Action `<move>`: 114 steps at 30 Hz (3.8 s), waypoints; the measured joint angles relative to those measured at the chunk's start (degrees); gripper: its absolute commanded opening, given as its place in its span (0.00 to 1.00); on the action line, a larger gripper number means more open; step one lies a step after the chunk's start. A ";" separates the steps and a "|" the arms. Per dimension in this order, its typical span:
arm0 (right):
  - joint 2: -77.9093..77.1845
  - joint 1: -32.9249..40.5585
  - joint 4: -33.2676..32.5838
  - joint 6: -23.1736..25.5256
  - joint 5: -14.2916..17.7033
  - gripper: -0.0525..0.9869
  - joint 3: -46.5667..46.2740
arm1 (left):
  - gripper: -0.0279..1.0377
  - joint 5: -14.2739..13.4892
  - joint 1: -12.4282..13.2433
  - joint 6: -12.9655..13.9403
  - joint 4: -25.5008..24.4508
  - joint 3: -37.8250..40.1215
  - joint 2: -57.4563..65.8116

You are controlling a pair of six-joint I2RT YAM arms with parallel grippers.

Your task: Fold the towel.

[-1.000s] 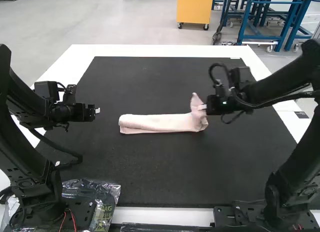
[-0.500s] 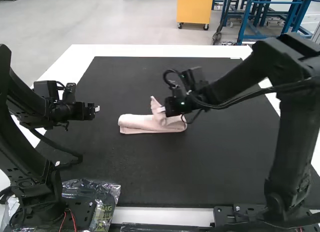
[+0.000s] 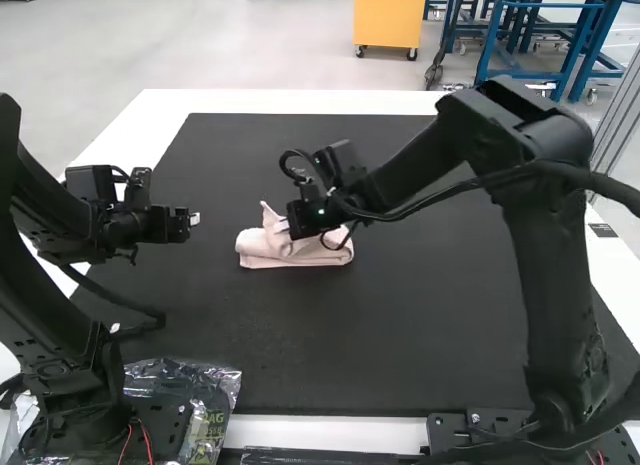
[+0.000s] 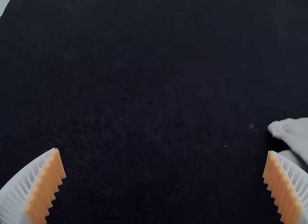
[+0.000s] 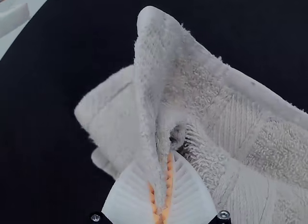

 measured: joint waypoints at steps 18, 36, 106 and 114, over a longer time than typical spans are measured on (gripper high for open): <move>-2.60 2.36 -1.49 5.57 -5.11 0.02 7.48 | 0.94 0.63 3.89 -1.51 -0.44 -0.20 -0.76; -2.75 -1.68 14.27 4.92 -6.14 0.02 -7.26 | 0.94 1.29 4.50 -1.97 0.02 -1.75 -0.85; -119.25 -42.27 -18.38 1.77 16.55 0.94 -19.96 | 0.94 -14.27 -16.50 -13.94 -29.22 18.75 -83.71; -119.08 -39.85 3.08 -2.73 20.20 0.94 -51.06 | 0.94 -17.18 -16.50 -10.51 -14.53 -0.02 -83.71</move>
